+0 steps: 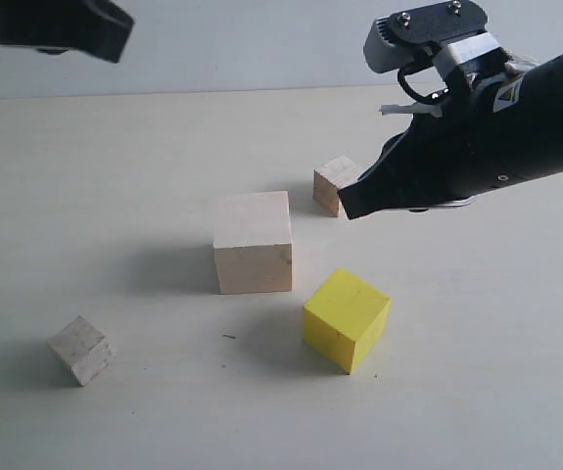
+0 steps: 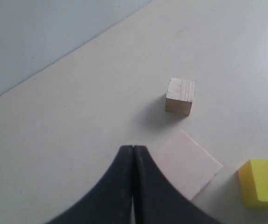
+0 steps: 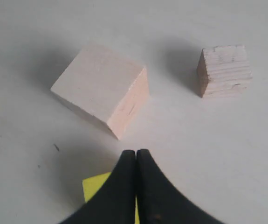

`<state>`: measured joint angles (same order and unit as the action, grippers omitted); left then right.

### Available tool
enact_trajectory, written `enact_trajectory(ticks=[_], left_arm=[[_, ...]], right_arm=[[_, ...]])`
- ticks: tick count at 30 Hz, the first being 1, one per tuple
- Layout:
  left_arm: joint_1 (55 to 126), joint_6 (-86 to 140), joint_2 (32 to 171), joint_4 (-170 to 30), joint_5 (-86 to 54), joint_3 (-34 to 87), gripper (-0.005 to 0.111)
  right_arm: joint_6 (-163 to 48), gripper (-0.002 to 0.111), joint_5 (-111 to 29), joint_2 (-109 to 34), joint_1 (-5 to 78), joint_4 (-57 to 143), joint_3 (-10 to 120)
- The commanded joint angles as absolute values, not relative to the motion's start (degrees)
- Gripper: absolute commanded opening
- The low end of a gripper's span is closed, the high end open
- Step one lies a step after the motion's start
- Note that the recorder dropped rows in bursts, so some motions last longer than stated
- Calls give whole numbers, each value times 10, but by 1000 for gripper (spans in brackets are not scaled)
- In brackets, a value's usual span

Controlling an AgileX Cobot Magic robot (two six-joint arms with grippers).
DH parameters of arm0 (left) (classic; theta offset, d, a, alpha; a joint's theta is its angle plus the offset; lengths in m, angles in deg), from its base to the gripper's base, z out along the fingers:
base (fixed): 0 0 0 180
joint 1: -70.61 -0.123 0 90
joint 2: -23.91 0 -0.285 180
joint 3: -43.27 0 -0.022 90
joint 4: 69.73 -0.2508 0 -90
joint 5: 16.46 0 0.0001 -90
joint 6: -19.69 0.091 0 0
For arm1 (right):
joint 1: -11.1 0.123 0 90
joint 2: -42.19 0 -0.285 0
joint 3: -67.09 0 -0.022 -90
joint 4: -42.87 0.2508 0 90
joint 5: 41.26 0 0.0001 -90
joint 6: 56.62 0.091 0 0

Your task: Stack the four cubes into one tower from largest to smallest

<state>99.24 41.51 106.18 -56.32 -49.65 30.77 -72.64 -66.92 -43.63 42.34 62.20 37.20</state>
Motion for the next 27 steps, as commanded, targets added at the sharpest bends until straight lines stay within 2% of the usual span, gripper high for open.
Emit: enact_trajectory(ticks=[1,5,12,23,26,27], left_arm=[[991,339,921,-591,-485,208,0],[991,300,793,-603,-518,146,0],[991,268,661,-675,-583,96,0],[992,248,664,-690,-487,23,0],[992,237,664,-690,-480,23,0],[992,237,664,-690,-480,23,0]], right_arm=[[-745,0,-701,-436,424,617,371],[-756,0,-714,-436,424,620,371],[-757,0,-726,-436,424,623,371],[-800,0,-727,-436,424,623,371],[-814,9,-731,-444,424,632,371],[-853,18,-744,-455,424,658,371]])
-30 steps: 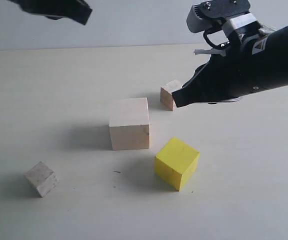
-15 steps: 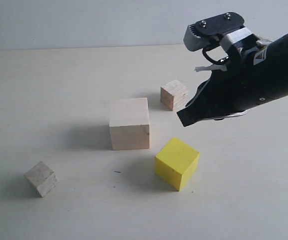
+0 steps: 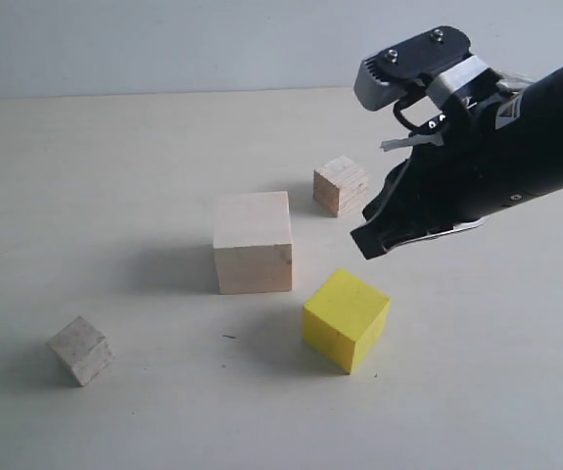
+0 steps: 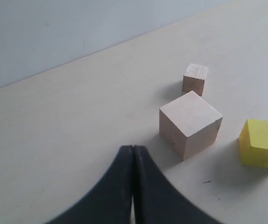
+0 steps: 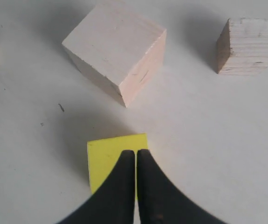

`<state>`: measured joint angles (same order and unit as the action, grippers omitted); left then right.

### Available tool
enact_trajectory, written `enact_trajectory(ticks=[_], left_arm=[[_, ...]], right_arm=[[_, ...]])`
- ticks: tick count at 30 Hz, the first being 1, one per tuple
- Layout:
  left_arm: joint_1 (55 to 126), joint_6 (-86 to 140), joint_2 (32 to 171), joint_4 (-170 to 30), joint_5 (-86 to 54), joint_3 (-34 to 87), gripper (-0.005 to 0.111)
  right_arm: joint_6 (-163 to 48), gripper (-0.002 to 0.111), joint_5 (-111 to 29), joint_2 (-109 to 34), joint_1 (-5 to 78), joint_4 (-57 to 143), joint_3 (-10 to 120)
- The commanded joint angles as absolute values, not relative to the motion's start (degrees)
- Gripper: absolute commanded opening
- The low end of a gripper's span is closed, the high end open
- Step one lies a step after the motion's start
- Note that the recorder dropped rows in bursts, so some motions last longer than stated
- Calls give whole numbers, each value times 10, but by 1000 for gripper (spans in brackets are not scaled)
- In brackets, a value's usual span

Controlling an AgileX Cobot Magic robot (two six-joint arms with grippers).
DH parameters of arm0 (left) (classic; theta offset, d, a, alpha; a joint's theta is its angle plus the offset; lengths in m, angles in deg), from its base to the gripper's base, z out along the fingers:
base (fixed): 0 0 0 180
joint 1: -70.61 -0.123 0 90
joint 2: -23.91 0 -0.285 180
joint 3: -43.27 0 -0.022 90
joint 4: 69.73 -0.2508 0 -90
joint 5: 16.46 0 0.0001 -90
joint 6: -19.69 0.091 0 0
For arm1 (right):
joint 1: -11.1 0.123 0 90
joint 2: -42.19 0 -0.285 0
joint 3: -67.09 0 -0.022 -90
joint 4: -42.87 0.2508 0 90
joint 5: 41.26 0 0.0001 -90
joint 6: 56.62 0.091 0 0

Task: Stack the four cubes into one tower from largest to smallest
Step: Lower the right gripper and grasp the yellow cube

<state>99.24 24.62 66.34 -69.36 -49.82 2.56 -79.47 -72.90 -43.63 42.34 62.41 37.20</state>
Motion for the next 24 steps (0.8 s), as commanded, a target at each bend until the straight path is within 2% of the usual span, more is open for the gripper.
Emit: enact_trajectory(ticks=[1,2,3,4,6,24], left_arm=[[992,237,664,-690,-480,23,0],[992,237,664,-690,-480,23,0],[992,237,664,-690,-480,23,0],[992,237,664,-690,-480,21,0],[992,237,664,-690,-476,11,0],[992,237,664,-690,-463,-5,0]], right_arm=[[-879,25,-754,-463,424,677,371],[-925,39,-768,-478,424,714,371],[-945,48,-773,-487,424,729,371],[-973,64,-776,-504,424,746,371],[-976,74,-765,-521,424,748,371],[-1027,74,-759,-622,424,748,412]])
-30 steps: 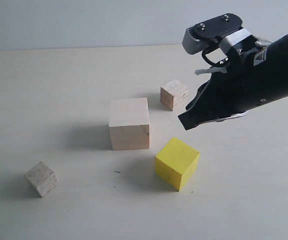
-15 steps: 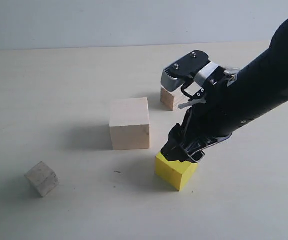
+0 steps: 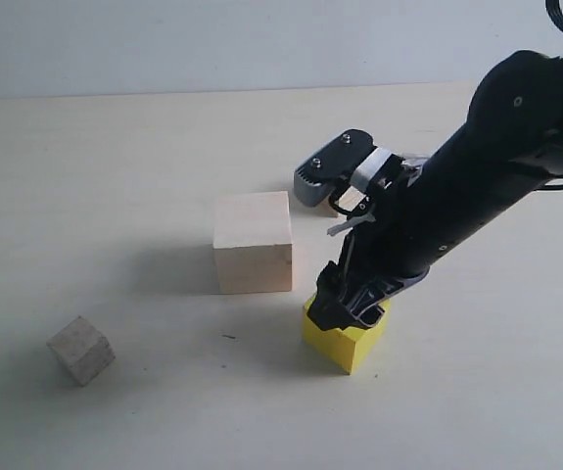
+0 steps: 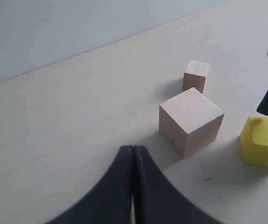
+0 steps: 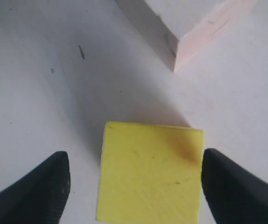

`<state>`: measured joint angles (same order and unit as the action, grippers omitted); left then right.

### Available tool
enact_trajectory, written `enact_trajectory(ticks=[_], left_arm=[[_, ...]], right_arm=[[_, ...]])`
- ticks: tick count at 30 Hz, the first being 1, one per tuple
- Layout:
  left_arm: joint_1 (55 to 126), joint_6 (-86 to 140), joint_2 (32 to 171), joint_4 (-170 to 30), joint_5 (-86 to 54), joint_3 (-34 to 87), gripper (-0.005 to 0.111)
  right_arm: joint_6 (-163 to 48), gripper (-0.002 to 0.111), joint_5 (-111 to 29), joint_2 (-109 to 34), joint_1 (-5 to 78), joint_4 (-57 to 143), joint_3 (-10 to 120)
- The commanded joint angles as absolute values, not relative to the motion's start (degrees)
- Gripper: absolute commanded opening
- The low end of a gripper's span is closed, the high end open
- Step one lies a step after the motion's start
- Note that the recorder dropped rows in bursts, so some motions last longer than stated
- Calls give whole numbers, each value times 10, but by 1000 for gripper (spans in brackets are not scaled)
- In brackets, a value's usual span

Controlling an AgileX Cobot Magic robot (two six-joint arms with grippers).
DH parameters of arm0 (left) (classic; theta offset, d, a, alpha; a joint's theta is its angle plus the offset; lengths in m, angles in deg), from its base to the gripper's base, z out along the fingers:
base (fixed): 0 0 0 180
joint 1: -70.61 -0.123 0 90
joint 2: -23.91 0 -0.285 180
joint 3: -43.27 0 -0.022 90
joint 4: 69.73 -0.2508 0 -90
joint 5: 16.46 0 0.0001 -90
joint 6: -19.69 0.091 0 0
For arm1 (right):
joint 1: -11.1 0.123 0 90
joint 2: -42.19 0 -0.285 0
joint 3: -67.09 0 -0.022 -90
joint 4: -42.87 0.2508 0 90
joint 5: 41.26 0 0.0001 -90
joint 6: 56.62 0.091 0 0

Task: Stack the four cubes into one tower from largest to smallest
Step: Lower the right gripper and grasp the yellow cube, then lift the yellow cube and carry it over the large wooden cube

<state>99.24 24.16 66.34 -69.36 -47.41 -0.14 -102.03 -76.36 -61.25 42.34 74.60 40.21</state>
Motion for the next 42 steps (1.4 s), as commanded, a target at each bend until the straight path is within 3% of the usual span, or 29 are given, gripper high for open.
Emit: enact_trajectory(ticks=[1,12,16,22,27,29,42], left_arm=[[992,237,664,-690,-463,-5,0],[992,237,664,-690,-463,-5,0],[992,237,664,-690,-463,-5,0],[992,237,664,-690,-463,-5,0],[992,238,664,-690,-463,-5,0],[992,238,664,-690,-463,-5,0],[992,237,664,-690,-460,-5,0]], right_arm=[[-1027,74,-759,-623,424,748,412],[-1027,74,-758,-666,424,746,412],[-1025,69,-761,-677,424,746,412],[-991,44,-769,-675,424,737,414],[-874,9,-869,-657,424,670,460],[-841,0,-901,-644,424,633,477],[-791,0,-924,-598,424,574,587]])
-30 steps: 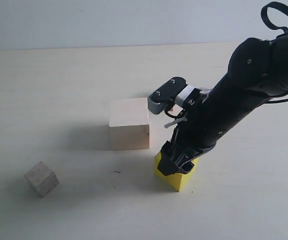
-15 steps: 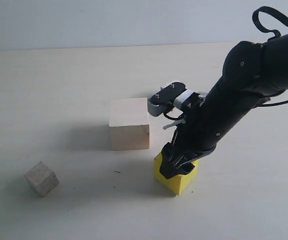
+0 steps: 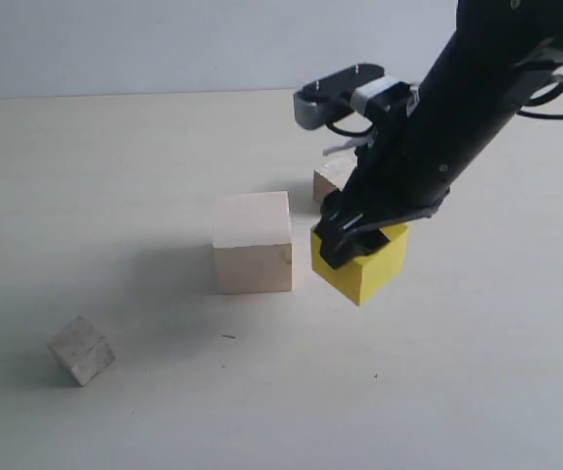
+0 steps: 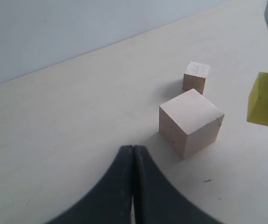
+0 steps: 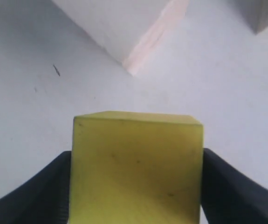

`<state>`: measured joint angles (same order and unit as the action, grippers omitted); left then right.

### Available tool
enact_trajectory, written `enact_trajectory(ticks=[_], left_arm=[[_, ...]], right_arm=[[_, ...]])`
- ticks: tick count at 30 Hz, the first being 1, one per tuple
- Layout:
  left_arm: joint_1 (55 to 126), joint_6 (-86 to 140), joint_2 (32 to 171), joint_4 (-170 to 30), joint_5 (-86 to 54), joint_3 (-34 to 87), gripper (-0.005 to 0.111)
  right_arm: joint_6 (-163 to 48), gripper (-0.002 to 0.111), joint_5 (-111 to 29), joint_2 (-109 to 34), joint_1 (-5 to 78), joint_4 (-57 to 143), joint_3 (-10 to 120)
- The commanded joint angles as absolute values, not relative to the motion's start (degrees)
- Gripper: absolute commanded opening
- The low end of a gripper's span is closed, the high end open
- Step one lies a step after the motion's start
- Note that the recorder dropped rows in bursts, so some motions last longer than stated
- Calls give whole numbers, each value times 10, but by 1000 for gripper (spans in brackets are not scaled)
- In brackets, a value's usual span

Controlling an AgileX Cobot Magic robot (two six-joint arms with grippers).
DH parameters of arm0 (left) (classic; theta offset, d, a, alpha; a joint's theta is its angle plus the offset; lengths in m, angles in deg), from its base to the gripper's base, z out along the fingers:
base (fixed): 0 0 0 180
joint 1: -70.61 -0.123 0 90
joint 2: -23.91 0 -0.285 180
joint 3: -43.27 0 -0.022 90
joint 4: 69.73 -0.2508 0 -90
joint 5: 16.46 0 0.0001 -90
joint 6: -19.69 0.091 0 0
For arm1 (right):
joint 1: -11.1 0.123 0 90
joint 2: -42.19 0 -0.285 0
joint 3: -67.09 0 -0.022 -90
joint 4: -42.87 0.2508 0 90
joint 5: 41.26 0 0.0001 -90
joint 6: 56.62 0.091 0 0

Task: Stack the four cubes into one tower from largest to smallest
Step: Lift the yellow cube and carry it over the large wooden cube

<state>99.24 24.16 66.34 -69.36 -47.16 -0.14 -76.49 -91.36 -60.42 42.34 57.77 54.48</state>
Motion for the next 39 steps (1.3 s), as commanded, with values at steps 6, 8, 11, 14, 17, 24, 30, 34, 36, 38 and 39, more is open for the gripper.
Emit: enact_trajectory(ticks=[6,8,11,14,17,24,30,34,36,38,39], left_arm=[[992,237,664,-686,-460,-5,0],[992,237,664,-681,-458,-5,0],[992,237,664,-677,-456,-5,0],[992,237,664,-677,-454,-6,0],[992,237,664,-677,-451,-6,0],[992,236,664,-672,-448,-6,0],[992,235,664,-664,-448,-6,0],[992,235,664,-662,-449,-6,0],[992,235,664,-660,-449,-8,0],[992,235,664,-660,-447,-13,0],[992,233,664,-658,-445,-16,0]], right_arm=[[-815,0,-925,-598,424,575,664],[-814,0,-925,-601,424,577,686],[-776,0,-937,-617,424,572,715],[-685,0,-962,-642,424,572,739],[-596,0,-971,-660,424,574,743],[-509,0,-958,-672,459,569,743],[-392,0,-906,-676,505,499,743],[-358,0,-908,-689,505,497,743],[-354,0,-906,-698,505,498,743],[-341,0,-899,-706,505,499,743],[-333,0,-894,-710,505,497,743]])
